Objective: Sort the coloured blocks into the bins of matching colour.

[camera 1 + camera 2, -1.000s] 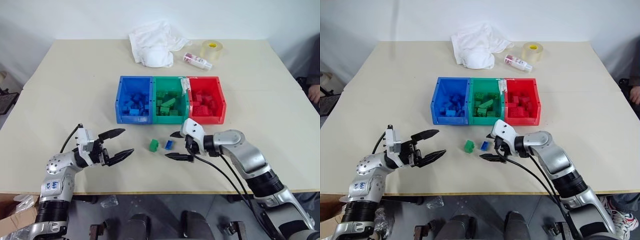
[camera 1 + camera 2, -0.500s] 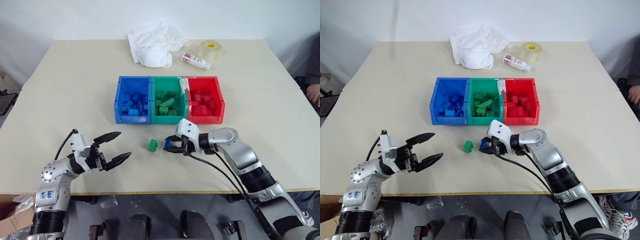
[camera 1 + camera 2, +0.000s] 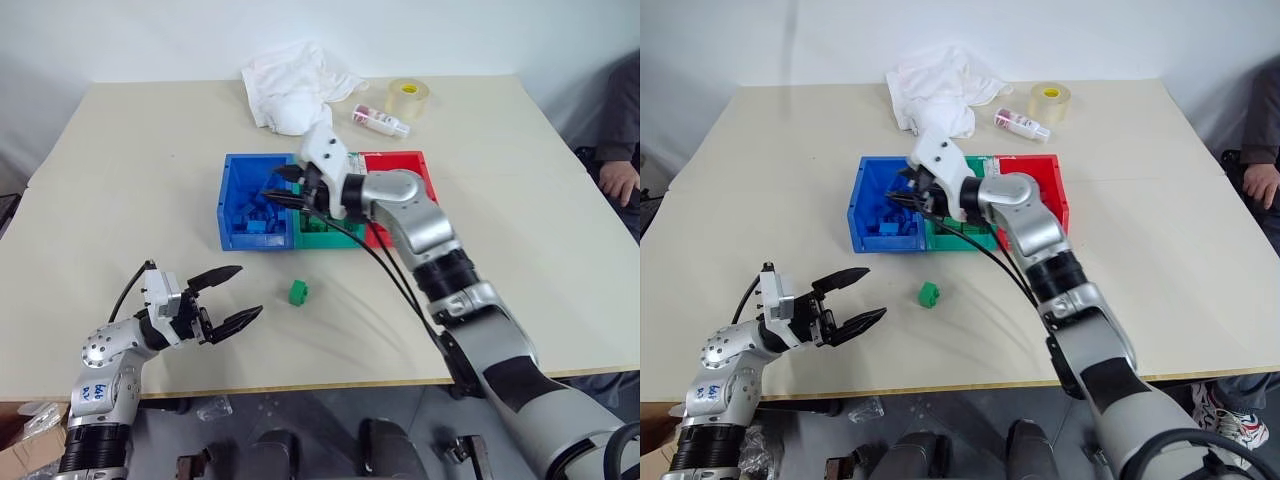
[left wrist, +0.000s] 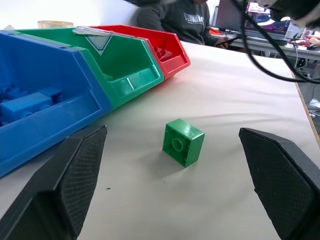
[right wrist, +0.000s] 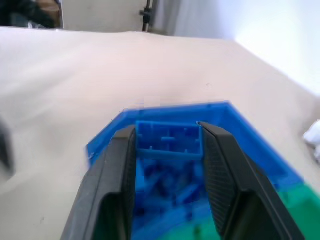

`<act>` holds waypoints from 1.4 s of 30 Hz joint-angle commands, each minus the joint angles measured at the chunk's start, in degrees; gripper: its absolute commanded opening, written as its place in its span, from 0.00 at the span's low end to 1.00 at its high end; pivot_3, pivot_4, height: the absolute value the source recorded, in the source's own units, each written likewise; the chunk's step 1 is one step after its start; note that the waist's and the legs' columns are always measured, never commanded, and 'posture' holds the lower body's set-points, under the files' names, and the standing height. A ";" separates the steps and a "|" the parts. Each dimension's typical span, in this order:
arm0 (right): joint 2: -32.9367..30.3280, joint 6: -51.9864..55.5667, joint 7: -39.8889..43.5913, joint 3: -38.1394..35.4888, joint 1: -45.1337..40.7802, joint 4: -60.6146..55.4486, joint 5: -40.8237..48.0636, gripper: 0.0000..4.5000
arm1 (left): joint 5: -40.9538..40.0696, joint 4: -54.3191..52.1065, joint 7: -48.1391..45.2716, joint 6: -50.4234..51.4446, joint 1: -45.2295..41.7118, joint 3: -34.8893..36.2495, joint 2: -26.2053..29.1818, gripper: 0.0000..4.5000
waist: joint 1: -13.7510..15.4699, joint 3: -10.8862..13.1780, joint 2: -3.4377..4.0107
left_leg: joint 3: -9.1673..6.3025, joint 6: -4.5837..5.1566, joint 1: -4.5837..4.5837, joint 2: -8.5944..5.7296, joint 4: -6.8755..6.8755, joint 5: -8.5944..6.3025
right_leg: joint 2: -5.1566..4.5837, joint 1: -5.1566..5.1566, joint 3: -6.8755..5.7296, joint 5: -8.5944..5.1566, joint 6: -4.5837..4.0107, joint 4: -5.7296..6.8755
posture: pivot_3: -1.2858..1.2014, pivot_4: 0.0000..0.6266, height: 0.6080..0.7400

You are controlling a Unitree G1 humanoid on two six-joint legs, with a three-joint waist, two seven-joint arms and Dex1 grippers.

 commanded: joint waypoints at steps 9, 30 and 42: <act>1.08 -11.15 0.31 -4.01 -3.59 10.05 -0.95 0.99 | 1.05 -1.44 0.45 -1.65 0.01 -1.73 -0.25 1.00 | -1.11 0.01 0.03 | -0.08 -0.01 0.00 0.00 -0.08 0.00 | 0.01 -0.01 -0.02 -0.01 -0.01 0.02 | 0.52 0.24 1.00; -37.60 13.89 29.86 -11.18 39.67 -40.95 16.94 0.99 | 3.96 -18.57 11.20 4.50 18.61 6.50 7.46 1.00 | 1.11 0.03 0.03 | 0.21 0.02 -0.01 0.12 0.00 -0.07 | -0.04 0.11 0.14 -0.01 -0.01 -0.45 | 0.52 0.24 1.00; -37.95 17.51 22.87 -13.75 44.02 -47.52 18.66 0.99 | 12.92 -10.66 12.72 4.81 1.27 -11.70 1.31 1.00 | 3.93 0.03 0.03 | 0.31 0.02 -0.02 0.11 0.16 -0.06 | -0.02 0.21 0.11 0.02 0.03 -0.78 | 0.52 0.24 1.00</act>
